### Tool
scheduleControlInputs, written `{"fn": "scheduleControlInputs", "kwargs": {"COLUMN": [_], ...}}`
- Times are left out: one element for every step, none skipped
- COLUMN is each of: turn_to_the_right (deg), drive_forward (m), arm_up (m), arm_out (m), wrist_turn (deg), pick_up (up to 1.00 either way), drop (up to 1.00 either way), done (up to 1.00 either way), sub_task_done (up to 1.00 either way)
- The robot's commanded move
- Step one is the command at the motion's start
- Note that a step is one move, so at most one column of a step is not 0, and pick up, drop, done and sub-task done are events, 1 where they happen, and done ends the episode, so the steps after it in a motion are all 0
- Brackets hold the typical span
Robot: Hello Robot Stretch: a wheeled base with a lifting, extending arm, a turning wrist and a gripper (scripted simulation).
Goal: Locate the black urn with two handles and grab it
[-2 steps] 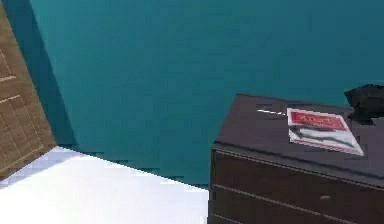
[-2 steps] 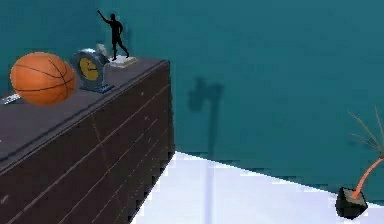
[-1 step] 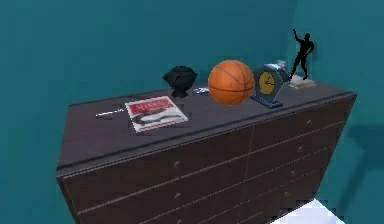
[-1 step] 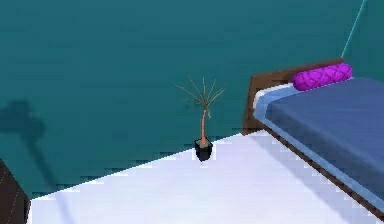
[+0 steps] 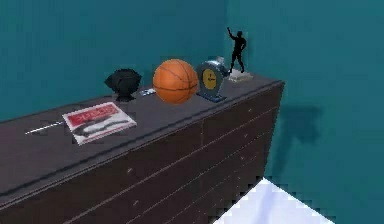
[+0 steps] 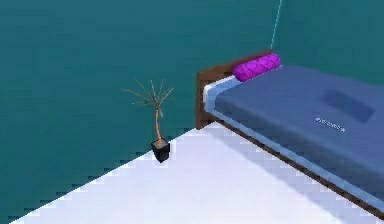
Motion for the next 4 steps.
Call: {"fn": "scheduleControlInputs", "kwargs": {"turn_to_the_right": [0.0,-45.0,-45.0,-27.0], "drive_forward": [0.55,0.00,0.00,0.00], "arm_up": [0.00,0.00,0.00,0.00], "arm_out": [0.00,0.00,0.00,0.00], "wrist_turn": [0.0,0.0,0.0,0.0], "pick_up": [0.00,0.00,0.00,0.00], "drop": [0.00,0.00,0.00,0.00], "done": [0.00,0.00,0.00,0.00], "sub_task_done": [0.00,0.00,0.00,0.00]}}
